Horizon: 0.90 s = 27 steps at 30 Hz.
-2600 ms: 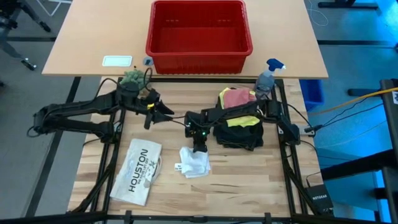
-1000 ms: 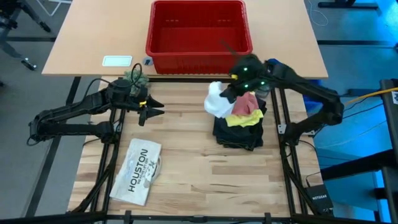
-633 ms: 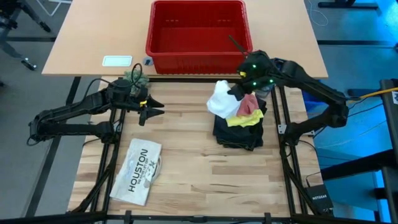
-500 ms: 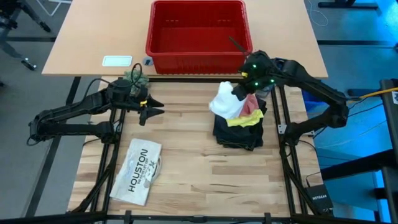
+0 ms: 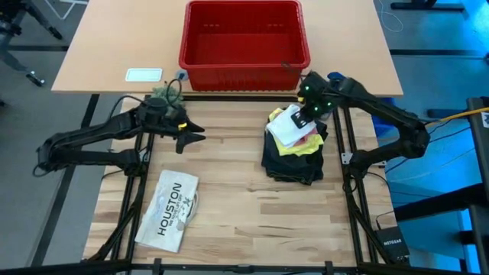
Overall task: Fold laundry
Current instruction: Stack the white shorts on the pink panty
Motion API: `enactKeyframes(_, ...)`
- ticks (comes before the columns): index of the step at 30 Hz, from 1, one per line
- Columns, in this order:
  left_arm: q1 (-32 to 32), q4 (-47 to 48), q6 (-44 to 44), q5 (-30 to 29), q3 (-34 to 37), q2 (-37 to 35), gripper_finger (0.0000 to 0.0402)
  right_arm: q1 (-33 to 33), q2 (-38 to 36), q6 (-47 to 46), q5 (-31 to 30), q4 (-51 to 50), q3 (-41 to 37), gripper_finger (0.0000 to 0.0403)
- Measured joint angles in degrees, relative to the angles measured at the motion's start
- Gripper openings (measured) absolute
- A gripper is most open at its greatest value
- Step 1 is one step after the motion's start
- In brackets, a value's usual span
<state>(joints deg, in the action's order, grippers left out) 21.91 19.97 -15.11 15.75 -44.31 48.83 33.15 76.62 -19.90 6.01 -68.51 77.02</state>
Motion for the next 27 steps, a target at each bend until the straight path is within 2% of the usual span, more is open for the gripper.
enactKeyframes(3,-0.17,-0.03,-0.99,0.00,0.00,1.62,0.0168,-0.02,-0.59,-0.57,-2.00,0.41,-4.97,0.0000)
enactKeyframes(10,-0.17,-0.12,-1.23,0.11,0.00,4.18,0.0168,1.84,-8.71,-7.31,-1.89,12.81,-16.05,0.0008)
enactKeyframes(19,-0.11,-2.85,0.87,0.11,-0.02,5.43,0.0168,1.77,-20.40,-14.91,-6.50,12.19,-16.81,0.0101)
enactKeyframes(22,-0.11,-3.18,1.87,0.11,-0.01,5.67,0.0168,1.75,-23.75,-16.04,-4.88,13.47,-16.81,0.0123)
enactKeyframes(25,-0.11,-4.89,2.42,-0.07,0.00,6.83,0.0168,1.70,-24.77,-16.12,-3.77,17.30,-16.29,0.0117)
enactKeyframes(27,-0.11,-7.54,2.75,-0.07,-0.02,8.32,0.0168,0.92,-23.60,-16.16,-3.77,18.65,-16.22,0.0082)
